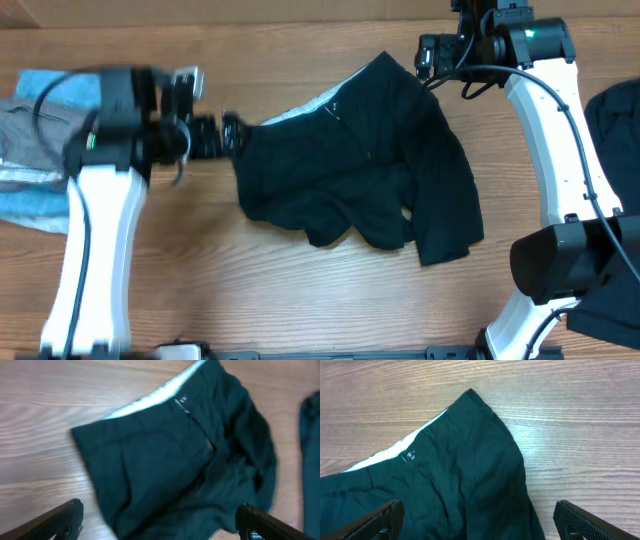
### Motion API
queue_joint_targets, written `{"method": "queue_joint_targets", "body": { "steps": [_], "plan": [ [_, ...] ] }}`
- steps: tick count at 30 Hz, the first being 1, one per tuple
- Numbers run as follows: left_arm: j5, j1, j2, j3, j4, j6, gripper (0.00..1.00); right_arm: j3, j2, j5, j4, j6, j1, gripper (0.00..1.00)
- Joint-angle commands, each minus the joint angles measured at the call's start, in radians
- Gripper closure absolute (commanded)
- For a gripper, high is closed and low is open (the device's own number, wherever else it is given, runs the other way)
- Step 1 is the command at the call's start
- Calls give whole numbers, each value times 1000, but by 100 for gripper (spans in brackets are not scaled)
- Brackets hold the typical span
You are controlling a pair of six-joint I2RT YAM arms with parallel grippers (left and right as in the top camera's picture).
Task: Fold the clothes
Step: 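Grasp the shorts' waistband corners with both grippers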
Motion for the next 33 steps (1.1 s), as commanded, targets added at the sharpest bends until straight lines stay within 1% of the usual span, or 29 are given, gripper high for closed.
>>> {"method": "queue_joint_targets", "body": {
  "steps": [1, 2, 3, 4, 5, 7, 8, 10, 11, 14, 16, 19, 22, 30, 33],
  "plan": [
    [186, -5, 168, 150, -12, -22, 0, 3, -1, 0, 16, -60, 0, 0],
    [190, -5, 202, 158, -13, -28, 5, 3, 6, -16, 38, -149, 0, 0],
    [171, -5, 229, 157, -20, -73, 13, 3, 14, -42, 58, -226, 0, 0],
    [110, -5, 256, 157, -47, -180, 18, 3, 34, -97, 85, -346, -2, 0],
    [7, -8, 284, 157, -71, -279, 15, 3, 61, -108, 112, -407, -6, 0],
    [-132, -18, 311, 157, -82, -354, 9, 3, 123, -109, 173, -419, -20, 0],
    [-165, -24, 320, 157, -80, -373, 7, 3, 142, -112, 195, -419, -24, 0],
    [-223, -40, 341, 157, -43, -397, 3, 3, 238, -130, 330, -419, -36, 0],
    [-287, -47, 354, 157, -33, -425, 0, 3, 280, -130, 395, -419, -35, 0],
    [-338, -48, 387, 157, -30, -441, 0, 3, 356, -145, 512, -420, -35, 0],
    [-322, -51, 430, 157, 2, -454, 0, 3, 411, -216, 586, -472, -33, 0],
    [-322, -63, 494, 157, 20, -454, 0, 3, 459, -262, 665, -475, -34, 0],
    [-334, -64, 522, 157, 32, -453, 0, 3, 478, -360, 705, -506, -31, 0],
    [-335, -64, 544, 157, 35, -453, 0, 3, 587, -377, 744, -526, -22, 0],
    [-334, -64, 548, 157, 36, -454, 0, 3, 610, -377, 740, -566, -22, 0]
  ]
}}
